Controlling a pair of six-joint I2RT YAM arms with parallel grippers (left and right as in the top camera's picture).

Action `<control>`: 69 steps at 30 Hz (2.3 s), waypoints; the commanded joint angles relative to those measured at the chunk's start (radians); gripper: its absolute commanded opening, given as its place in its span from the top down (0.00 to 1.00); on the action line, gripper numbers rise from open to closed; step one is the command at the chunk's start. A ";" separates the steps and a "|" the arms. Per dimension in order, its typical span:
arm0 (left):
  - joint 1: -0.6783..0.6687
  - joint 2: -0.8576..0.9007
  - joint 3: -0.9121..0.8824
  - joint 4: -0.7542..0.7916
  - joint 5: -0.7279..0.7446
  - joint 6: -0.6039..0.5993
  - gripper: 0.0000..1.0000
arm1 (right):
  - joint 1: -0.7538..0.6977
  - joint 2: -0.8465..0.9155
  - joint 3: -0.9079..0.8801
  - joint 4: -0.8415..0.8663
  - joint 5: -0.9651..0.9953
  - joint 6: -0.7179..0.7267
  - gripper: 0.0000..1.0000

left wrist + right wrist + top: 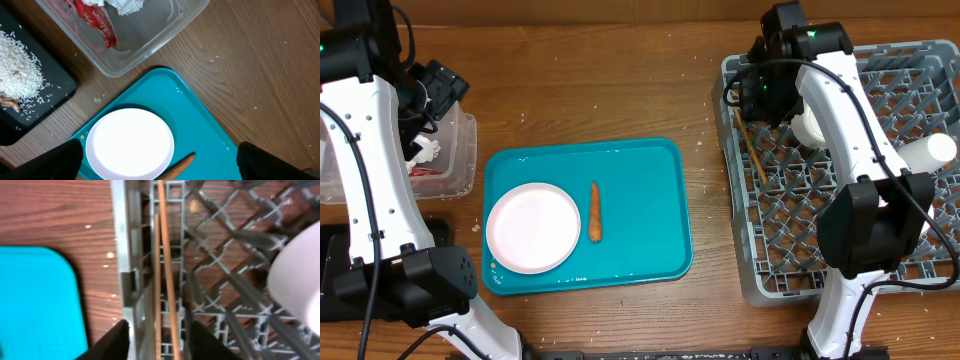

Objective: Sort waste into correct bins and load items into the dishwasher
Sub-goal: 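Carry the chopsticks right into the grey rack, then move the left gripper to the carrot on the tray and grasp it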

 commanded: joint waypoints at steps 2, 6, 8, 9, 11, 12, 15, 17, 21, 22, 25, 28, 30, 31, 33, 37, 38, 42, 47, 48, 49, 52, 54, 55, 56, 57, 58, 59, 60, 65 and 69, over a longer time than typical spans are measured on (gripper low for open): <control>-0.008 0.002 -0.005 -0.001 -0.013 0.016 0.00 | 0.000 -0.010 0.042 -0.062 -0.100 0.032 0.44; -0.008 0.002 -0.005 0.001 -0.013 0.015 0.00 | 0.001 -0.016 0.175 -0.149 -0.385 0.032 0.42; -0.008 0.002 -0.005 0.002 -0.013 0.015 0.00 | 0.006 -0.023 0.203 -0.152 -0.552 0.032 0.37; -0.008 0.002 -0.005 0.002 -0.013 0.015 0.00 | 0.013 -0.024 0.206 -0.148 -0.625 0.032 0.27; -0.008 0.002 -0.005 0.002 -0.013 0.015 0.00 | 0.038 -0.024 0.205 -0.134 -0.718 0.032 0.09; -0.008 0.002 -0.005 0.002 -0.013 0.015 0.00 | 0.055 -0.024 0.204 -0.126 -0.716 0.032 0.07; -0.007 0.002 -0.005 0.002 -0.016 0.016 0.00 | 0.129 -0.024 0.204 -0.097 -0.688 0.033 0.02; -0.007 0.002 -0.005 -0.002 -0.016 0.016 0.00 | 0.163 -0.024 0.204 -0.089 -0.599 0.078 0.00; -0.008 0.002 -0.005 -0.026 0.087 0.050 0.00 | 0.175 -0.024 0.204 -0.080 -0.506 0.167 0.00; -0.015 0.002 -0.005 -0.024 0.160 0.105 0.00 | 0.175 -0.024 0.204 -0.083 -0.506 0.167 0.00; -0.055 0.002 -0.005 -0.024 0.201 0.186 0.00 | 0.188 -0.024 0.204 -0.086 -0.510 0.168 0.00; -0.095 0.002 -0.005 -0.016 0.115 0.187 0.00 | 0.222 -0.024 0.203 -0.066 -0.510 0.169 0.00; -0.117 0.002 -0.005 -0.012 0.075 0.184 0.00 | 0.256 -0.024 0.196 -0.037 -0.508 0.169 0.00; -0.126 0.002 -0.005 -0.013 0.076 0.184 0.00 | 0.280 -0.022 0.190 -0.011 -0.500 0.170 0.00; -0.140 0.002 -0.006 -0.019 0.097 0.184 0.00 | 0.297 -0.021 0.185 0.013 -0.459 0.195 0.00; -0.226 0.002 -0.015 -0.063 0.179 0.322 0.22 | 0.273 -0.021 0.185 0.014 -0.300 0.322 0.00; -0.247 0.002 -0.018 -0.084 0.178 0.335 0.22 | 0.254 -0.021 0.185 0.008 -0.280 0.322 0.00; -0.350 0.001 -0.069 -0.099 0.240 0.451 0.07 | 0.158 -0.022 0.186 -0.018 -0.272 0.323 0.00; -0.457 0.001 -0.243 -0.099 0.220 0.468 0.00 | 0.027 -0.023 0.187 -0.054 -0.380 0.330 0.00; -0.470 0.001 -0.283 -0.099 0.220 0.468 0.00 | -0.005 -0.023 0.187 -0.058 -0.410 0.330 0.00; -0.478 0.001 -0.322 -0.097 0.220 0.468 0.00 | -0.018 -0.023 0.187 -0.060 -0.422 0.330 0.00; -0.499 0.001 -0.432 -0.055 0.225 0.467 0.01 | -0.068 -0.023 0.187 -0.057 -0.439 0.334 0.00; -0.516 0.001 -0.498 0.003 0.236 0.468 0.02 | -0.094 -0.023 0.187 -0.053 -0.441 0.337 0.00; -0.527 0.001 -0.523 0.032 0.240 0.468 0.03 | -0.106 -0.023 0.187 -0.053 -0.448 0.337 0.00; -0.571 0.001 -0.583 0.119 0.247 0.467 0.03 | -0.120 -0.023 0.187 -0.054 -0.448 0.337 0.00; -0.592 0.001 -0.607 0.160 0.246 0.466 0.04 | -0.121 -0.023 0.187 -0.055 -0.447 0.337 0.00; -0.627 0.001 -0.647 0.228 0.230 0.445 0.05 | -0.121 -0.023 0.187 -0.059 -0.447 0.337 0.00; -0.658 0.001 -0.690 0.290 0.193 0.401 0.05 | -0.121 -0.023 0.187 -0.067 -0.447 0.336 0.00; -0.671 0.001 -0.711 0.315 0.174 0.382 0.06 | -0.121 -0.023 0.187 -0.072 -0.447 0.336 0.00; -0.694 0.001 -0.824 0.420 0.132 0.291 0.09 | -0.121 -0.023 0.187 -0.087 -0.446 0.333 0.00; -0.682 0.001 -0.838 0.456 0.044 0.292 0.09 | -0.121 -0.023 0.187 -0.086 -0.446 0.332 0.00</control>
